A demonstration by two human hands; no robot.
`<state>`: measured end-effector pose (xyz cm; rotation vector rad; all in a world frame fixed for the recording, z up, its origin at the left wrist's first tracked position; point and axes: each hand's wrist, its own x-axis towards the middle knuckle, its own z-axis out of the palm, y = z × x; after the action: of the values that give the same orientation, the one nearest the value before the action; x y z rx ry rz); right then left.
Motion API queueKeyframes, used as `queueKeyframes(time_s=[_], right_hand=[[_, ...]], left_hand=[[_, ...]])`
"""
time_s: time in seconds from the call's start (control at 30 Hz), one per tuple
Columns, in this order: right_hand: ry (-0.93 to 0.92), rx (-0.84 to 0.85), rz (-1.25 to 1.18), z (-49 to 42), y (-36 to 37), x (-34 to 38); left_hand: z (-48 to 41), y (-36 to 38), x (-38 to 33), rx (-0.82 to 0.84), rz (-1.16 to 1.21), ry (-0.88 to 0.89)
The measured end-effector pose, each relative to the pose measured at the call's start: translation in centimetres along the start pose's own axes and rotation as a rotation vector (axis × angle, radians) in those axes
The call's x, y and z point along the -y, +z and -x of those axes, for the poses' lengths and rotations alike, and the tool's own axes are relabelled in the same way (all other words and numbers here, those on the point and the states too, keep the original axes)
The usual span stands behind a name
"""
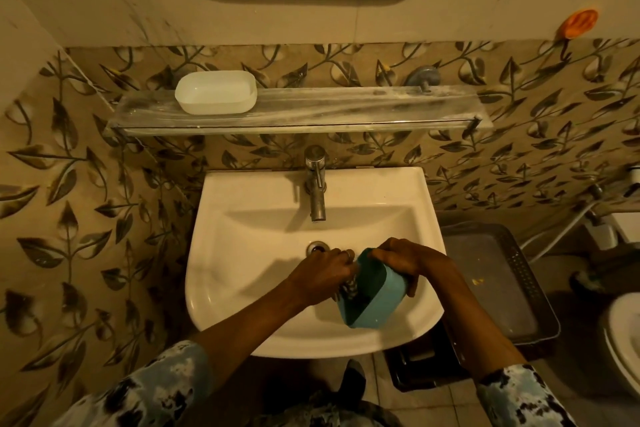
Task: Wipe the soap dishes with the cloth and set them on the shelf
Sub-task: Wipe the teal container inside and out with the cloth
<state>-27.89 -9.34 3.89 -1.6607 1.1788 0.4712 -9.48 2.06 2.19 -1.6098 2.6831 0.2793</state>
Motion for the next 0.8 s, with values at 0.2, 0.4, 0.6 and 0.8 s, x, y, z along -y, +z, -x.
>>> queueKeyframes(time_s=[0.2, 0.4, 0.6, 0.8], right_hand=[[-0.044, 0.050, 0.038, 0.1, 0.7, 1.5], [-0.100, 0.007, -0.005, 0.1, 0.4, 2.4], [-0.145, -0.029, -0.047, 0.9, -0.6, 2.8], [-0.210, -0.137, -0.102, 1.7, -0.3, 3.1]], left_hand=[[-0.9, -1.2, -1.1, -0.282, 0.396, -0.288], [-2.2, -2.9, -0.9, -0.449, 0.601, -0.382], [-2.9, -3.7, -0.6, -0.539, 0.618, -0.422], [-3.1, -3.9, -0.6, -0.645, 0.819, -0.570]])
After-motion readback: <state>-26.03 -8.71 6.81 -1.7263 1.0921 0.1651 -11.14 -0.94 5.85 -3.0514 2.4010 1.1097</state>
